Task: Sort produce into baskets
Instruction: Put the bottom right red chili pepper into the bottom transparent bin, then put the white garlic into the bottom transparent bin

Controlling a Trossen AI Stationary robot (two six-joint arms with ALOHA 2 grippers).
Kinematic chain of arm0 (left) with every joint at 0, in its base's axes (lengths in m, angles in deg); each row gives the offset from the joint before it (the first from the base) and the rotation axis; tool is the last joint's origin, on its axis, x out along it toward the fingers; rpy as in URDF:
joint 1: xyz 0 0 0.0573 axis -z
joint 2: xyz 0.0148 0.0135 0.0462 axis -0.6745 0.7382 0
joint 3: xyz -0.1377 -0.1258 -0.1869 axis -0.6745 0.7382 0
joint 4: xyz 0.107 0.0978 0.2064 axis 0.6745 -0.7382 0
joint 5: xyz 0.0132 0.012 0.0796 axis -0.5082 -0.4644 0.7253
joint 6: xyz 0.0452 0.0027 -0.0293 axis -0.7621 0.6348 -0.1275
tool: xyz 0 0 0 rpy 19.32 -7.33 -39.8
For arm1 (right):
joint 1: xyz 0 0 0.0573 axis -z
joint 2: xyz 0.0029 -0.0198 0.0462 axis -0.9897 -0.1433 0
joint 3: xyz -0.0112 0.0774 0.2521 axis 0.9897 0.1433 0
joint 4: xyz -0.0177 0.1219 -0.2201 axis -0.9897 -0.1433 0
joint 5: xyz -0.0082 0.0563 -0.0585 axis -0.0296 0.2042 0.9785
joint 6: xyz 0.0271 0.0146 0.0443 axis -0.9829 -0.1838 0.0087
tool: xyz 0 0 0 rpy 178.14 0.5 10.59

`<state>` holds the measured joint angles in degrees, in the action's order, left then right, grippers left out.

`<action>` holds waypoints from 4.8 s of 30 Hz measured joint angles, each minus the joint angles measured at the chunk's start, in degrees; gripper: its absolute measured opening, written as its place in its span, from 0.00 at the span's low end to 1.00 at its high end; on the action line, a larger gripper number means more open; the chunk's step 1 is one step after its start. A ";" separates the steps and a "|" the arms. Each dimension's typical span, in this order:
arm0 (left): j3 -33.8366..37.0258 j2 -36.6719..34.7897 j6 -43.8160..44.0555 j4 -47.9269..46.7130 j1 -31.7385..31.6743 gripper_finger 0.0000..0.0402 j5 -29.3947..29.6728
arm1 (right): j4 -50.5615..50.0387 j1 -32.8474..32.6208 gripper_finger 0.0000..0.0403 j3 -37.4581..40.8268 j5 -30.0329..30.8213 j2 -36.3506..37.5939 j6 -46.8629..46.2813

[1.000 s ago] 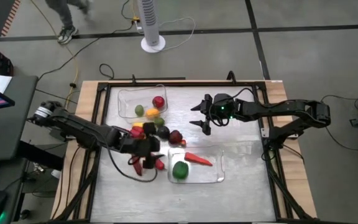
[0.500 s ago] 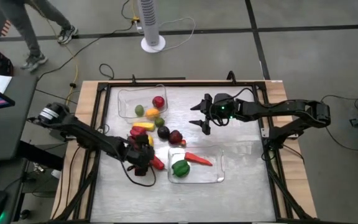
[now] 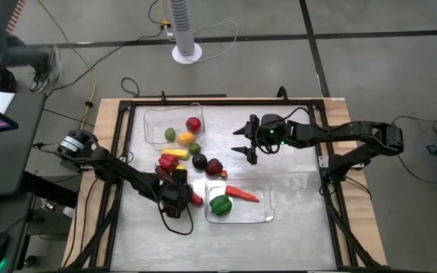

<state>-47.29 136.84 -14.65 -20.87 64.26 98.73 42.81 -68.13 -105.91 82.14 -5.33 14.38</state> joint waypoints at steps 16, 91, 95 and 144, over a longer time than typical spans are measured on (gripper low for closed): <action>-2.06 -11.64 0.08 -8.87 -0.08 0.26 2.91 | 0.02 0.00 0.81 0.00 0.00 0.00 -0.24; -4.07 -9.32 9.23 -19.93 6.77 0.65 -0.29 | -0.23 -0.11 0.81 0.00 2.54 0.00 -1.49; -4.07 -5.95 7.98 -20.16 5.75 0.63 -0.93 | -0.44 -0.11 0.81 0.00 2.54 0.00 -1.46; -13.19 -7.22 -14.40 14.13 -3.36 0.67 0.82 | -0.63 0.09 0.81 0.04 2.51 0.00 -1.03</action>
<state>-60.48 129.62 -29.05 -6.73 60.90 99.55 42.18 -68.04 -105.87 84.66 -5.33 13.35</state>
